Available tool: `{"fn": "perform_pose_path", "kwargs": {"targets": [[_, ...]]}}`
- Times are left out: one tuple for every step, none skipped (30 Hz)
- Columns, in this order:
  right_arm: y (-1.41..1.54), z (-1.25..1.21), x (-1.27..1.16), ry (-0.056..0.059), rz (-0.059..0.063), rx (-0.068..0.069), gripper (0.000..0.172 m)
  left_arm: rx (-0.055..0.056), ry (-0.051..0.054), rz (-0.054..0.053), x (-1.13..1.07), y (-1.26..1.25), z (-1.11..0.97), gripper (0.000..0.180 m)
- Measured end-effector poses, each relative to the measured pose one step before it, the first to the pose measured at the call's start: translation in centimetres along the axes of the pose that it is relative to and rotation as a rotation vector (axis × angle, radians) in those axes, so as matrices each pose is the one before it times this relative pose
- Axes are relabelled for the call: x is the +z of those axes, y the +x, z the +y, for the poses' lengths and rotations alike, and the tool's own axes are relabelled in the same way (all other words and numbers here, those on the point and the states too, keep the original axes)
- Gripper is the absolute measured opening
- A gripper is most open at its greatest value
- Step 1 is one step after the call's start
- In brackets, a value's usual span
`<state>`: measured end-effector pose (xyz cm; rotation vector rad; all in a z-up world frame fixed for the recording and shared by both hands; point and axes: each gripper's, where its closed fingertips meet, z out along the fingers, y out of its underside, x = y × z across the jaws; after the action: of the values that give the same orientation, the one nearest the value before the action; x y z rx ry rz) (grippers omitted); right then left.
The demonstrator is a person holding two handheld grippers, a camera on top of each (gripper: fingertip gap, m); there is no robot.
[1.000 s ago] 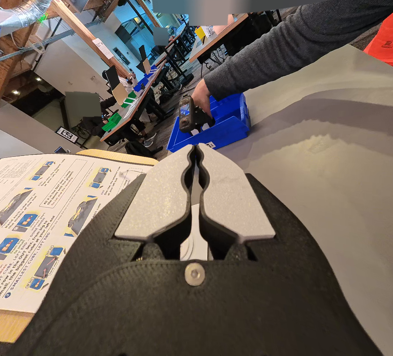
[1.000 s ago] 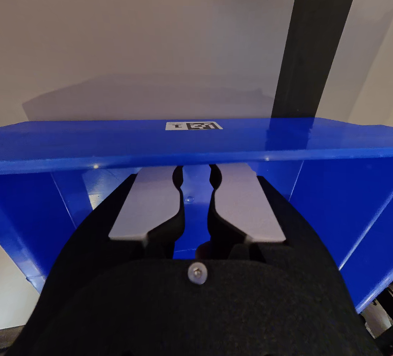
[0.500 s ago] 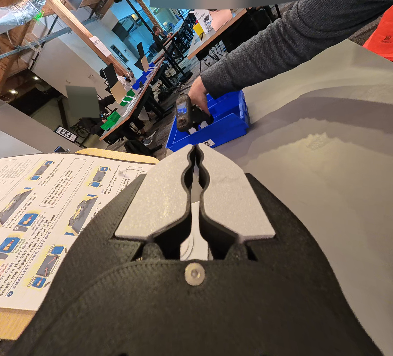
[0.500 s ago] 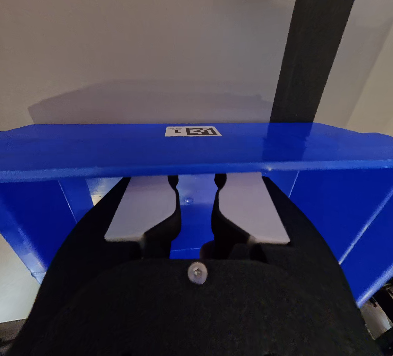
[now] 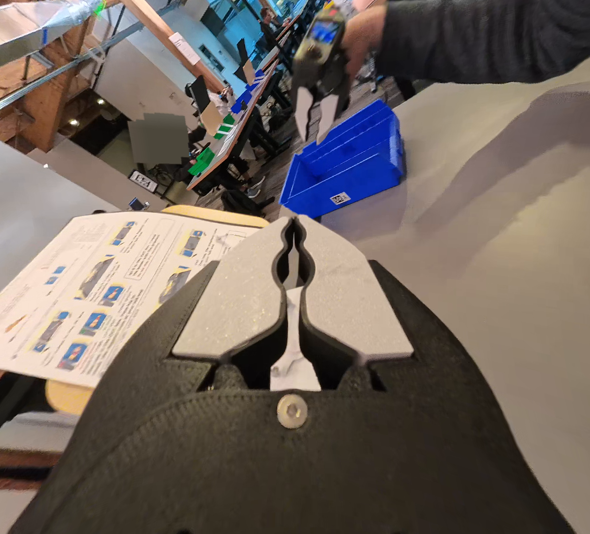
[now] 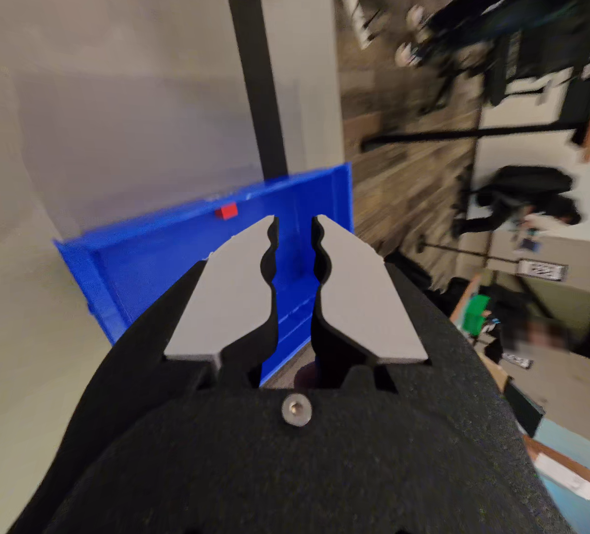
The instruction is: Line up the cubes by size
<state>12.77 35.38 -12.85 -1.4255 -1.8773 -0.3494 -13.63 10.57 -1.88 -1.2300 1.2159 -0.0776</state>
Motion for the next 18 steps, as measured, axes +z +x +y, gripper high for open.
{"fn": "perform_pose_path", "kwargs": {"targets": [[-0.330, -2.157, -1.435, 0.0502, 0.0462, -0.0083, 0.018, 0.0087, -0.0110, -0.0196, -0.427, -0.230, -0.093, 0.000], [-0.587, -2.290, -1.090, 0.0517, 0.0245, -0.0063, 0.017, 0.0061, -0.0044, -0.0166, -0.463, -0.190, -0.177, 0.000], [-0.705, -2.269, -0.743, 0.0470, 0.0152, -0.0157, 0.016, 0.0058, -0.0022, -0.0169, -0.469, -0.196, -0.190, 0.000], [-0.574, -2.260, -0.425, 0.0459, 0.0196, -0.0199, 0.015, 0.0080, -0.0108, -0.0169, -0.435, -0.181, -0.066, 0.000], [-0.553, -2.240, -0.179, 0.0484, 0.0100, -0.0091, 0.014, 0.0057, -0.0167, -0.0177, -0.409, -0.221, 0.051, 0.000], [-0.501, -2.183, 0.043, 0.0512, 0.0010, 0.0062, 0.014, -0.0013, -0.0175, -0.0158, -0.353, -0.252, 0.111, 0.000], [-0.300, -2.067, 0.283, 0.0545, 0.0056, 0.0073, 0.015, -0.0083, -0.0222, -0.0132, -0.272, -0.247, 0.259, 0.000], [-0.127, -2.007, 0.468, 0.0617, 0.0065, 0.0094, 0.016, -0.0060, -0.0325, -0.0218, -0.163, -0.403, 0.481, 0.000], [-0.085, -1.874, 0.607, 0.0612, -0.0033, 0.0209, 0.017, 0.0019, -0.0303, -0.0273, -0.098, -0.464, 0.530, 0.000], [-0.177, -1.762, 0.692, 0.0565, -0.0125, 0.0231, 0.019, -0.0001, -0.0205, -0.0146, -0.068, -0.303, 0.446, 0.000], [-0.226, -1.635, 0.747, 0.0510, -0.0122, 0.0128, 0.020, -0.0044, -0.0091, -0.0045, -0.079, -0.165, 0.301, 0.000], [-0.212, -1.484, 0.749, 0.0441, -0.0078, 0.0001, 0.020, -0.0008, -0.0046, -0.0029, -0.095, -0.125, 0.223, 0.000], [-0.284, -1.235, 0.756, 0.0330, -0.0119, -0.0046, 0.020, 0.0049, -0.0065, -0.0033, -0.134, -0.117, 0.241, 0.000], [-0.234, -0.912, 0.707, 0.0188, -0.0101, -0.0060, 0.021, 0.0075, -0.0087, -0.0015, -0.151, -0.079, 0.296, 0.000], [-0.146, -0.754, 0.593, 0.0154, -0.0035, -0.0050, 0.021, 0.0063, -0.0129, -0.0018, -0.165, -0.106, 0.395, 0.000], [-0.140, -0.746, 0.496, 0.0211, -0.0018, 0.0017, 0.020, 0.0021, -0.0185, -0.0069, -0.148, -0.228, 0.516, 0.000], [-0.294, -0.654, 0.465, 0.0223, -0.0105, 0.0037, 0.020, -0.0002, -0.0197, -0.0100, -0.114, -0.279, 0.552, 0.000], [-0.491, -0.424, 0.395, 0.0163, -0.0180, -0.0053, 0.020, 0.0000, -0.0181, -0.0078, -0.069, -0.241, 0.542, 0.000]]}}
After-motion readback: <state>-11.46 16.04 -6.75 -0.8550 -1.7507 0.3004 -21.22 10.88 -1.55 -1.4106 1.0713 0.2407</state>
